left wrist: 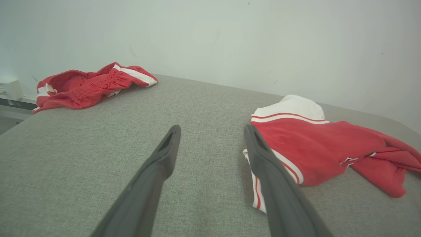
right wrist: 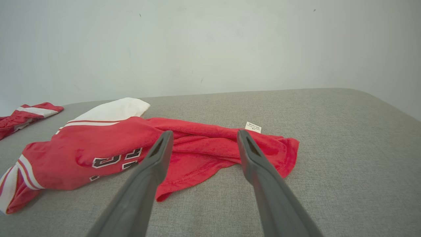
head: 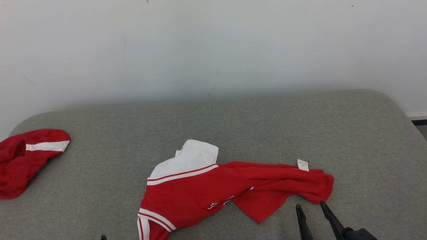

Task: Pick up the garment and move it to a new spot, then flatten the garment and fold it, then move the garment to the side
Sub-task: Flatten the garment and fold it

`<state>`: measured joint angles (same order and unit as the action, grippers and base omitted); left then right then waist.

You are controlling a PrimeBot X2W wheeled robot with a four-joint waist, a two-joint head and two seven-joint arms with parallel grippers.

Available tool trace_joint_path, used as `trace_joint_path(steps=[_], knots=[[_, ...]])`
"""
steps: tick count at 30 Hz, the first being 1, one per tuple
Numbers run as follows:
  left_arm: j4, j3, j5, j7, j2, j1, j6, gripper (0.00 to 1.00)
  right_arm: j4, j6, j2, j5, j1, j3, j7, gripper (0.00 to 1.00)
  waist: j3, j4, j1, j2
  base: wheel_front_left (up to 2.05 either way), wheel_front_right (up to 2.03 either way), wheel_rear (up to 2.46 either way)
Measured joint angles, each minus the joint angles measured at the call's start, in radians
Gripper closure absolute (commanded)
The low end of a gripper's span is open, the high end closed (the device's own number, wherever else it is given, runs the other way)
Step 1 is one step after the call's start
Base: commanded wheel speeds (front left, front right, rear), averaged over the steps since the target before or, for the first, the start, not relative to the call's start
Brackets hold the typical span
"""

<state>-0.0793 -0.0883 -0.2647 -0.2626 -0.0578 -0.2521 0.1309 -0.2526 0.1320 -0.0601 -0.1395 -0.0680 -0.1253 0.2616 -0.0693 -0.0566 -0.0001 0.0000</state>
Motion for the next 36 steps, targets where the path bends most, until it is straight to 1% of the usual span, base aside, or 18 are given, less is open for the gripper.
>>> trace_joint_path(steps=[15,19,21,23,25,29,35,36], knots=[[-0.035,0.026,-0.028,0.000,-0.028,0.028,0.000,0.00,0.006,0.000,0.006,-0.011,0.000,-0.003,0.000,0.00,0.016,-0.004,0.0000,0.0000,0.00,0.00,0.00],[-0.090,0.089,-0.048,0.000,-0.070,0.098,0.000,0.00,0.012,0.000,0.007,-0.019,0.001,-0.016,0.000,0.00,0.028,-0.011,0.0000,0.0000,0.00,0.00,0.00],[-0.144,0.128,-0.061,0.000,-0.097,0.154,0.000,0.00,0.013,0.000,0.007,-0.020,0.003,-0.024,0.000,0.00,0.035,-0.016,0.0000,0.0000,0.00,0.00,0.00],[-0.219,0.173,-0.099,0.008,-0.120,0.225,0.000,0.00,0.015,0.000,0.008,-0.021,0.006,-0.034,0.000,0.00,0.043,-0.025,0.0001,0.0000,0.00,0.00,0.00],[-0.280,0.187,-0.149,0.048,-0.126,0.315,0.000,0.00,0.016,0.000,0.008,-0.022,0.008,-0.040,0.000,0.00,0.052,-0.036,0.0001,0.0001,0.00,0.00,0.00],[-0.363,0.212,-0.211,0.163,-0.131,0.480,0.000,0.00,0.016,0.000,0.008,-0.024,0.013,-0.052,0.000,0.00,0.073,-0.061,0.0002,0.0000,0.00,0.00,0.00],[-0.492,0.194,-0.309,0.373,-0.123,0.665,-0.001,0.00,0.023,0.000,0.006,-0.023,0.036,-0.063,0.000,0.00,0.121,-0.101,0.0003,0.0001,0.00,0.00,0.00],[-0.515,0.188,-0.329,0.411,-0.119,0.691,-0.010,0.00,0.024,0.000,0.004,-0.023,0.039,-0.063,0.000,0.00,0.130,-0.108,0.0003,0.0001,0.00,0.00,0.00]])
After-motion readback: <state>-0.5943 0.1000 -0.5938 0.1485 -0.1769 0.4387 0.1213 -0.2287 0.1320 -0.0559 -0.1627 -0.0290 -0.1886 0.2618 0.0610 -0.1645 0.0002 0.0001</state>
